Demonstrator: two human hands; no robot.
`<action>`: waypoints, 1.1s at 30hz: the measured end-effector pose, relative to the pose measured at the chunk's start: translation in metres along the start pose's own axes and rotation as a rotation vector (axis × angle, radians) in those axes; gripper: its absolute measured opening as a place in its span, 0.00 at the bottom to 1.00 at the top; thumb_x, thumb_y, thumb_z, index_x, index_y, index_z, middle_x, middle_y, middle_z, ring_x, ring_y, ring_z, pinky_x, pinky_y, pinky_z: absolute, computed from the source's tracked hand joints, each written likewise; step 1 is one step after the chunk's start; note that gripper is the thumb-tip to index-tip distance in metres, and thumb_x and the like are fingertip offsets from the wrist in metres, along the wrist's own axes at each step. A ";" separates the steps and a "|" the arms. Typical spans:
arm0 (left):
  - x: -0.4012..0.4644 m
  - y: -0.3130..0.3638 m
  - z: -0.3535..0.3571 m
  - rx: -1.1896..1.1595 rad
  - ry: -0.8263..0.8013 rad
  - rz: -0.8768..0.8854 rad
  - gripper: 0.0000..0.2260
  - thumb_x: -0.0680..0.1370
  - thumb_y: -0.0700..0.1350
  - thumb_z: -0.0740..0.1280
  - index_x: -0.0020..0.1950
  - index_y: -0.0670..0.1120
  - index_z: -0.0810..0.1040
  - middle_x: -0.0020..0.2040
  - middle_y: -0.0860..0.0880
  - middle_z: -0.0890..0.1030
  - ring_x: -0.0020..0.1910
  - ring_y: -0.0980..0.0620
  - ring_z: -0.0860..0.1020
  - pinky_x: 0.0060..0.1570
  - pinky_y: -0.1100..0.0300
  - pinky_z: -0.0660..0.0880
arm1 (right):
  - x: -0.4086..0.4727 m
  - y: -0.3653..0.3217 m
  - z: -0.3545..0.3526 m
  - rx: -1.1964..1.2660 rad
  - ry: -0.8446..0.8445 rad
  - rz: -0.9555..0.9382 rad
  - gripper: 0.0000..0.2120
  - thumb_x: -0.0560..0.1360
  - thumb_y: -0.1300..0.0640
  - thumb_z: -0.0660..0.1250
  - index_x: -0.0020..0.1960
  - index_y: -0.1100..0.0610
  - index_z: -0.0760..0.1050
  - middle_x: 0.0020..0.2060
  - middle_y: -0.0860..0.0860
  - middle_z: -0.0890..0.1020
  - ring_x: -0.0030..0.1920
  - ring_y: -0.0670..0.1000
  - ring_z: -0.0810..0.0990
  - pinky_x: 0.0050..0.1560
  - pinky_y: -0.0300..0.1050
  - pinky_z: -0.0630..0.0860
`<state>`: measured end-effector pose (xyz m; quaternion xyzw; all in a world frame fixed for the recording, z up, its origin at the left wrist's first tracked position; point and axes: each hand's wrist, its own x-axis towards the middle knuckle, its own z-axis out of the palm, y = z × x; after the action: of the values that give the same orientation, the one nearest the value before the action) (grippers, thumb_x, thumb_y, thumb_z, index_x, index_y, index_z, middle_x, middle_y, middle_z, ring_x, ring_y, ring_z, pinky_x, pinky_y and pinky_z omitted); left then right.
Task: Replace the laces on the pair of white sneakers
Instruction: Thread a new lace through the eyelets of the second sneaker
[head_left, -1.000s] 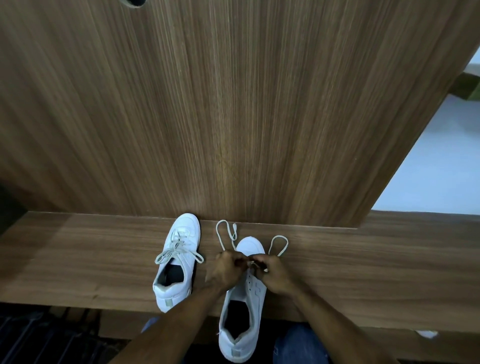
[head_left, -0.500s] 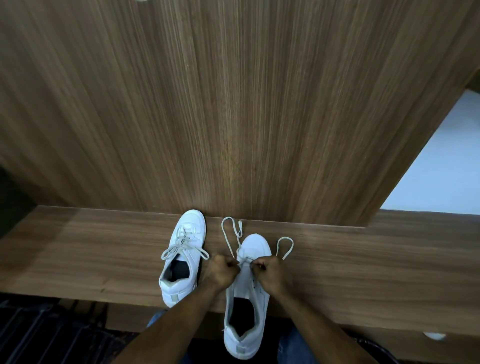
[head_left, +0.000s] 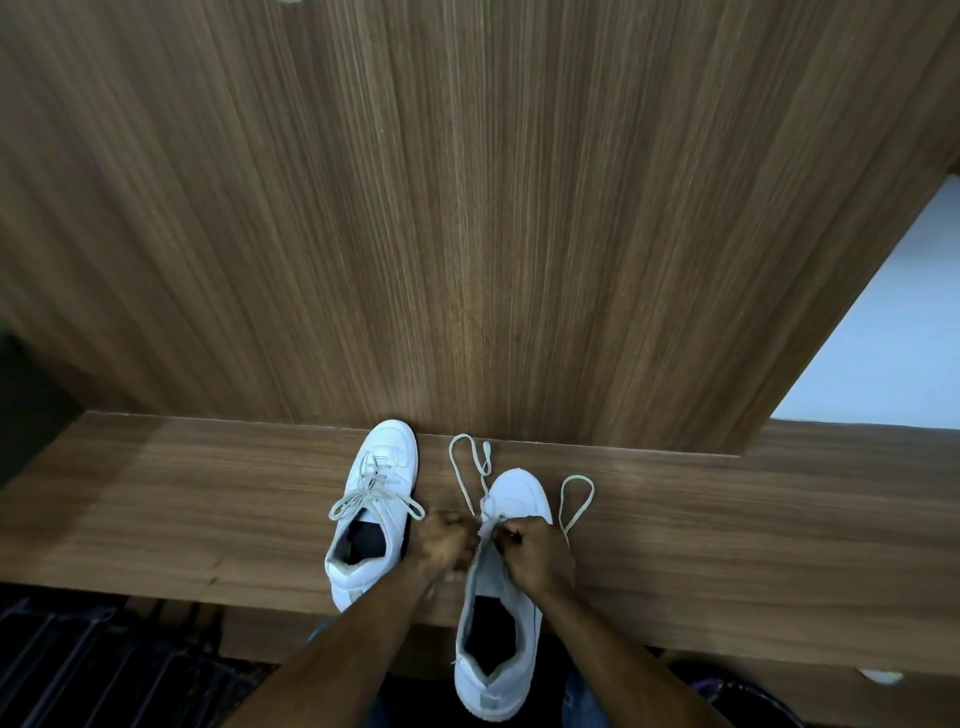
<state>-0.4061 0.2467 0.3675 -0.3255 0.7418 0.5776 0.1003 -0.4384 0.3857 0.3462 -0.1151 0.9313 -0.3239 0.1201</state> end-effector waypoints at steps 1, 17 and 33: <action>0.002 -0.001 0.000 0.016 -0.005 0.001 0.11 0.76 0.37 0.66 0.34 0.45 0.78 0.29 0.47 0.75 0.24 0.53 0.72 0.22 0.64 0.68 | -0.001 -0.002 -0.001 -0.010 -0.003 -0.012 0.11 0.77 0.50 0.61 0.48 0.48 0.82 0.48 0.48 0.83 0.51 0.53 0.81 0.47 0.44 0.74; 0.005 0.122 -0.074 -1.024 0.134 0.215 0.11 0.83 0.40 0.56 0.44 0.42 0.75 0.33 0.47 0.83 0.33 0.54 0.83 0.32 0.63 0.80 | -0.012 0.016 -0.025 -0.068 -0.001 0.030 0.21 0.70 0.36 0.65 0.30 0.51 0.70 0.31 0.48 0.80 0.37 0.51 0.81 0.39 0.44 0.76; -0.003 0.007 0.013 0.490 0.075 0.256 0.07 0.76 0.47 0.68 0.48 0.48 0.85 0.47 0.50 0.84 0.48 0.52 0.80 0.44 0.67 0.71 | -0.012 0.016 -0.029 0.068 -0.061 0.162 0.25 0.69 0.35 0.68 0.26 0.54 0.71 0.23 0.46 0.75 0.28 0.43 0.75 0.29 0.39 0.67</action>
<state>-0.4110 0.2604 0.3707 -0.2163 0.8977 0.3766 0.0747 -0.4376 0.4178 0.3598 -0.0450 0.9220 -0.3408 0.1781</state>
